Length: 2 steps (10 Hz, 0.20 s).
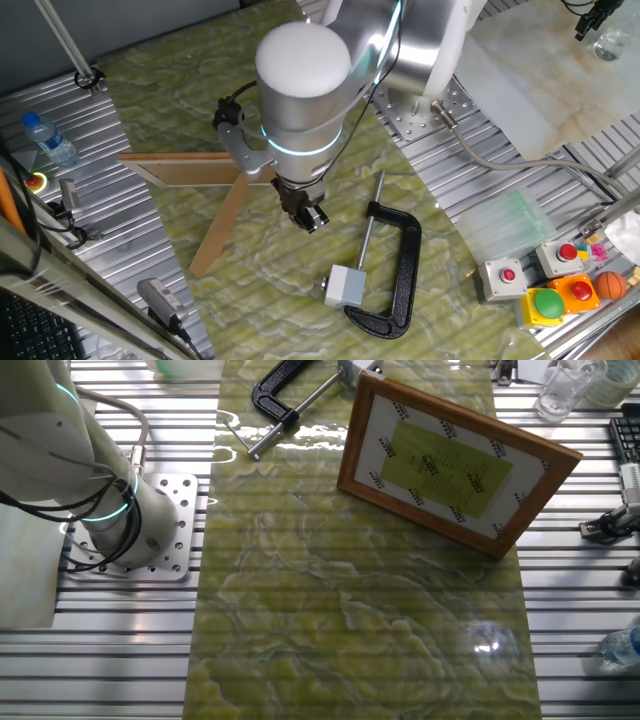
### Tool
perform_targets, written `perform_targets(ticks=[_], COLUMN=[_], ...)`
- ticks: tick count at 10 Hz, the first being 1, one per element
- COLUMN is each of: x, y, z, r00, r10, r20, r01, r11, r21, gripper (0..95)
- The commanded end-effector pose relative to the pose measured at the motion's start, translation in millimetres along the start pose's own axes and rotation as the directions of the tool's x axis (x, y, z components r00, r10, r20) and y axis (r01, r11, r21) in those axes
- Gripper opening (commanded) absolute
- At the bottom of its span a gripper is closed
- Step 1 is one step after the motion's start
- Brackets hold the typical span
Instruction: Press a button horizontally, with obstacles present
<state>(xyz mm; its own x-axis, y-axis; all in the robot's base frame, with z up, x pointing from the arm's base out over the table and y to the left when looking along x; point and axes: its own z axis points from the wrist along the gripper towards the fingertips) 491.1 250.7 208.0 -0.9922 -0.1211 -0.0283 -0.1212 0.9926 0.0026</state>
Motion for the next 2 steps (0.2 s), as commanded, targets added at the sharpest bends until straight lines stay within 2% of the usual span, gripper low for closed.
perform_targets(ticks=[1,2], x=[-1.4,-1.4], y=[1.2,1.2], z=[-0.1,0.0], r00=[1.0,1.0], r10=[-0.001,-0.001], r20=[-0.005,-0.006], r01=[0.001,0.001], r11=[1.0,1.0], r21=[0.0,-0.001], gripper=[0.0,0.0])
